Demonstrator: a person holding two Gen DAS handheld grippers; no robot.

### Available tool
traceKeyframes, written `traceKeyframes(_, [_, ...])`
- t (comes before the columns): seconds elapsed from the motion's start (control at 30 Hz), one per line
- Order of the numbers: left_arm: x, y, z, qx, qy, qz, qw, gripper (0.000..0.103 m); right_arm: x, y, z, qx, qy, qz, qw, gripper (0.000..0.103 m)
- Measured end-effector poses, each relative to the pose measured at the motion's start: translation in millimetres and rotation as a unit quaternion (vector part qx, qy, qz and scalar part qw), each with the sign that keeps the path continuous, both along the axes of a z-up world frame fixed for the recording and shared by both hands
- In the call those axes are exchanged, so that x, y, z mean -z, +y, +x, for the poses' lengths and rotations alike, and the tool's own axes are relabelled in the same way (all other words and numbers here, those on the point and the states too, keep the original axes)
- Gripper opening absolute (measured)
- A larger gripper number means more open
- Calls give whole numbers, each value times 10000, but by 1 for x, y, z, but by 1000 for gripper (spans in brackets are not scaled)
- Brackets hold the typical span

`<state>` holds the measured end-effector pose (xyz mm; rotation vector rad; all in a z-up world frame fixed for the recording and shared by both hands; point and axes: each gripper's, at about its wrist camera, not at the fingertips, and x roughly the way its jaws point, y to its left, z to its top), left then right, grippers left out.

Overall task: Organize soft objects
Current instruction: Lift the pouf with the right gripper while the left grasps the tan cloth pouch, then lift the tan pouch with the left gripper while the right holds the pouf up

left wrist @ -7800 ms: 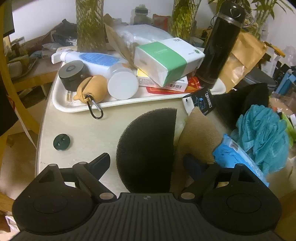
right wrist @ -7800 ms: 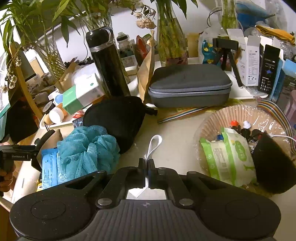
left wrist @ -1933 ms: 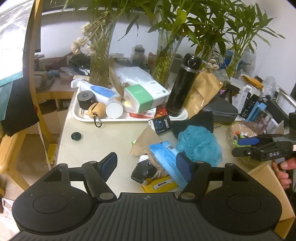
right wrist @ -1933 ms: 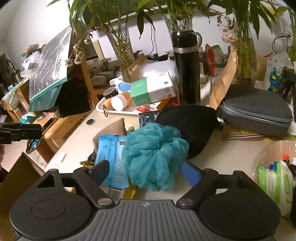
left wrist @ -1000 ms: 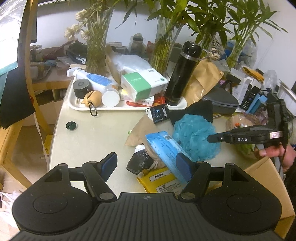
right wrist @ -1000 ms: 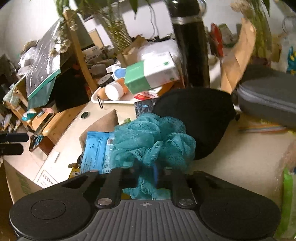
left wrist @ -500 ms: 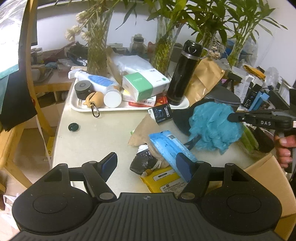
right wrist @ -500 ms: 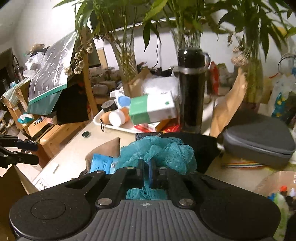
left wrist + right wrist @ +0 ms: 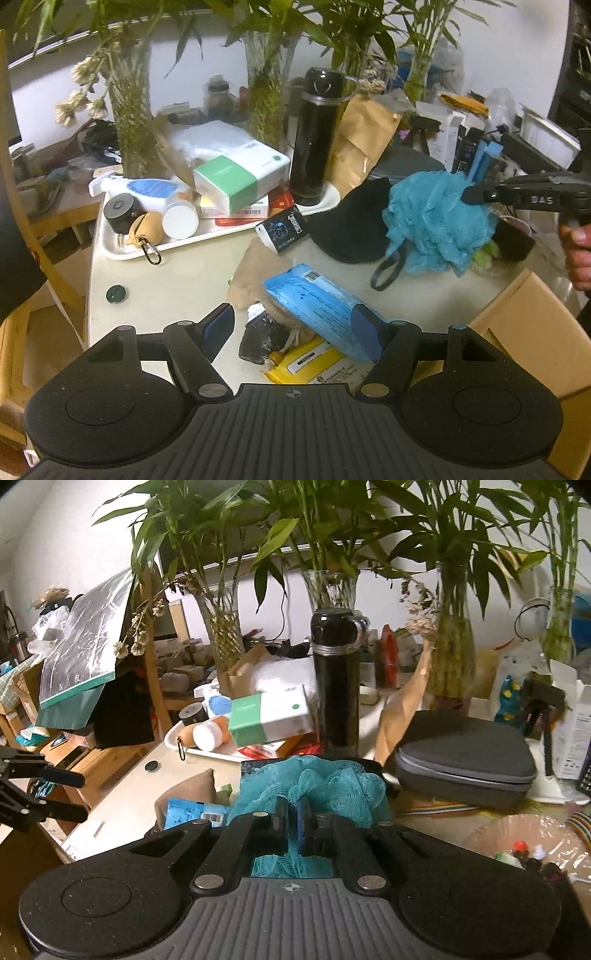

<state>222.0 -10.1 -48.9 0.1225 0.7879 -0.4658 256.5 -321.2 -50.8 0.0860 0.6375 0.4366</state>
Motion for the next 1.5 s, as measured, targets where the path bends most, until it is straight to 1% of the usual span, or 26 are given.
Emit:
traceKeyframes(0.1, [3, 2, 9, 76, 23, -58, 10000, 69, -1, -3, -4, 43, -17, 5, 10000, 6])
traceKeyframes(0.2, [7, 7, 23, 112, 119, -271, 9995, 69, -1, -5, -5, 48, -33, -10, 10000, 6])
traceKeyframes(0.27, [13, 9, 34, 102, 192, -297, 9993, 69, -1, -5, -4, 57, -18, 12, 10000, 6])
traceKeyframes(0.33, [20, 10, 45, 50, 247, -272, 9993, 67, -1, -5, -4, 50, -21, 3, 10000, 6])
traceKeyframes(0.37, [24, 11, 52, 10, 298, -270, 9992, 66, -1, -4, -4, 41, -22, 4, 10000, 6])
traceKeyframes(0.4, [28, 12, 59, -16, 360, -296, 9989, 63, -1, -4, -4, 33, -25, 9, 10000, 6])
traceKeyframes(0.53, [44, 19, 83, -185, 615, -491, 9967, 55, -1, -3, -3, 17, 3, 34, 10000, 6])
traceKeyframes(0.6, [51, 20, 95, -232, 789, -607, 9948, 54, 0, -3, -2, 13, 19, 30, 10000, 6])
traceKeyframes(0.8, [70, 19, 123, -338, 1132, -888, 9890, 52, 1, -3, -1, -9, 41, 81, 10000, 6])
traceKeyframes(0.87, [77, 19, 132, -372, 1281, -983, 9862, 45, 1, -2, -1, -16, 55, 72, 10000, 6])
traceKeyframes(0.9, [80, 19, 135, -381, 1342, -1002, 9851, 39, 1, -2, -1, -19, 58, 65, 10000, 6])
traceKeyframes(0.93, [83, 18, 138, -379, 1436, -1028, 9835, 26, 2, -2, 0, -23, 64, 61, 10000, 6])
traceKeyframes(1.0, [87, 18, 141, -331, 1616, -1120, 9799, 11, 2, -3, 0, -17, 70, 52, 10000, 6])
traceKeyframes(1.07, [83, 15, 139, -341, 1598, -1109, 9803, 7, 1, -3, 0, -12, 58, 66, 10000, 6])
traceKeyframes(1.13, [76, 12, 135, -263, 1480, -1007, 9835, 5, 1, -4, 0, 7, 43, 61, 10000, 6])
traceKeyframes(1.33, [50, 7, 121, -266, 1069, -944, 9894, 4, -4, -6, -4, 49, 2, 57, 10000, 6])
traceKeyframes(1.43, [35, 5, 110, -244, 820, -908, 9922, 4, -9, -5, -9, 92, -96, -44, 9999, 6])
traceKeyframes(1.5, [23, 2, 102, -228, 597, -793, 9948, 4, -15, -6, -12, 110, -140, 15, 9998, 6])
